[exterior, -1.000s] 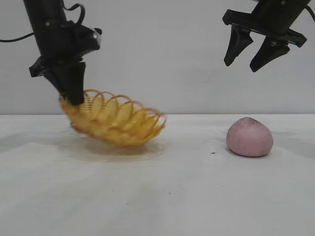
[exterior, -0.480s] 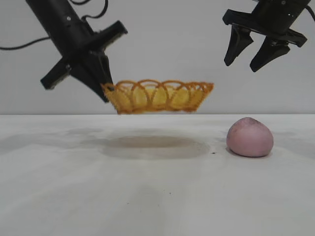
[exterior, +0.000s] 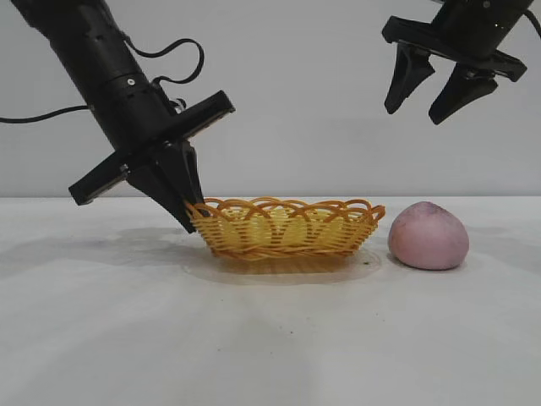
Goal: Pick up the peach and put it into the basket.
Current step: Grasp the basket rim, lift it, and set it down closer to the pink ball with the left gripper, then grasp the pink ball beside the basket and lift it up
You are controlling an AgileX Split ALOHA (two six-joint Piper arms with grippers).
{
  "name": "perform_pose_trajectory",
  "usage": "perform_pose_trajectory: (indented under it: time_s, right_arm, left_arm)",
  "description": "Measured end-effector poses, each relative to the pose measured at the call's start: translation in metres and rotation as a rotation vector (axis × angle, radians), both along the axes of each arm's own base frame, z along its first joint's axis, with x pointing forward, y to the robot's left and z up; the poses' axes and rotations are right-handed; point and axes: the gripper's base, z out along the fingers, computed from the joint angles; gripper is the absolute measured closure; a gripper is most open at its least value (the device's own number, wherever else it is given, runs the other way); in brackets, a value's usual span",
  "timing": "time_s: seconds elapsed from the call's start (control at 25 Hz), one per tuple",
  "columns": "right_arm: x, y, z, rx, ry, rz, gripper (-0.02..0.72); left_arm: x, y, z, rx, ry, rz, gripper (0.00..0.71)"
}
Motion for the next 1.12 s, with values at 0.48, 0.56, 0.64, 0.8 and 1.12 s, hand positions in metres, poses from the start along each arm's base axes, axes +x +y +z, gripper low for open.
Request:
perform_pose_trajectory:
  time_s: [0.48,0.56,0.64,0.8,1.12]
  right_arm:
    - [-0.002,0.001,-0.001,0.003,0.019,0.013,0.282]
    - [-0.002,0.001,-0.001,0.004,0.025,0.017,0.282]
    - [-0.003,0.001,-0.001,0.004,0.027,0.018,0.282]
    - [-0.003,0.002,-0.001,0.006,0.036,0.024,0.282]
    - [-0.004,0.002,-0.002,0.007,0.044,0.03,0.282]
  left_arm:
    - [-0.007,0.0,0.001,-0.005,0.076,-0.018,0.232]
    - [-0.012,0.001,0.005,-0.003,0.105,-0.051,0.232]
    - [-0.015,0.004,0.015,0.031,0.094,-0.092,0.206]
    - [-0.021,0.02,0.054,0.153,-0.033,-0.165,0.206]
    - [-0.02,0.068,0.078,0.585,-0.171,-0.328,0.206]
